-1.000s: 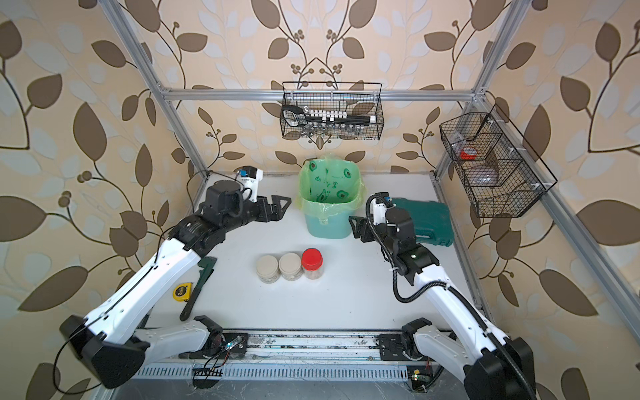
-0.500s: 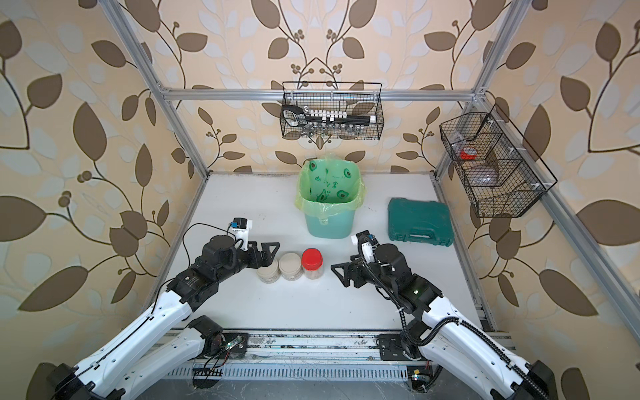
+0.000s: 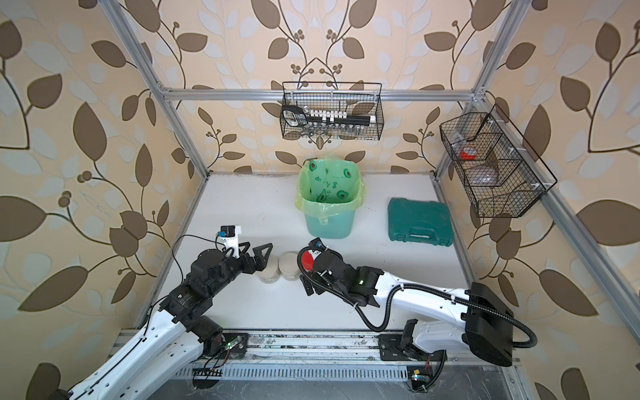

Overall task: Empty moldy peanuts from jars
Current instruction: Pick up the jar from the center of the board.

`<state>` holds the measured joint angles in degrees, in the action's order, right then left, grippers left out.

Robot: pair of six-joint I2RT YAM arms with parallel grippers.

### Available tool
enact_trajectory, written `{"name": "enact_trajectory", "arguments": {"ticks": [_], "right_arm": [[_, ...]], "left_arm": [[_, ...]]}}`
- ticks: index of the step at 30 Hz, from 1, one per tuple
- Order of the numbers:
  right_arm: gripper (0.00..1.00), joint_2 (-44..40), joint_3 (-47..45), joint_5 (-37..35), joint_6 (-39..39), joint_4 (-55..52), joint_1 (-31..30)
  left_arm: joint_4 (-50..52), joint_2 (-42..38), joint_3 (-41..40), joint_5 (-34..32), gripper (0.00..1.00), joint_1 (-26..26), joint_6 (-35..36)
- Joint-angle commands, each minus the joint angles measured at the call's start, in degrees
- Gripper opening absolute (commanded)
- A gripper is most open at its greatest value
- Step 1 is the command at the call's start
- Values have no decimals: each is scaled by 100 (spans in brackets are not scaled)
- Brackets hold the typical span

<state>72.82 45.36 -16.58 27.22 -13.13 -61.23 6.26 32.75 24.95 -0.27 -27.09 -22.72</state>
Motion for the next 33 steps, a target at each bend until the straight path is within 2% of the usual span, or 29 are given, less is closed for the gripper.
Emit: {"name": "enact_trajectory", "arguments": {"ticks": [1, 12, 21, 24, 33], "right_arm": [[100, 73, 153, -490, 173, 308, 29], [100, 936, 465, 17, 344, 742, 568], [99, 1279, 388, -139, 469, 632, 590], [98, 1165, 242, -292, 515, 524, 649], [95, 209, -504, -63, 438, 716, 1187]], "left_arm": [[-360, -23, -49, -50, 99, -67, 88], [-525, -23, -144, 56, 99, -68, 171], [-626, 47, -183, 138, 99, -68, 189], [-635, 49, -183, 163, 99, -68, 206], [-765, 159, -196, 296, 99, -68, 194]]}}
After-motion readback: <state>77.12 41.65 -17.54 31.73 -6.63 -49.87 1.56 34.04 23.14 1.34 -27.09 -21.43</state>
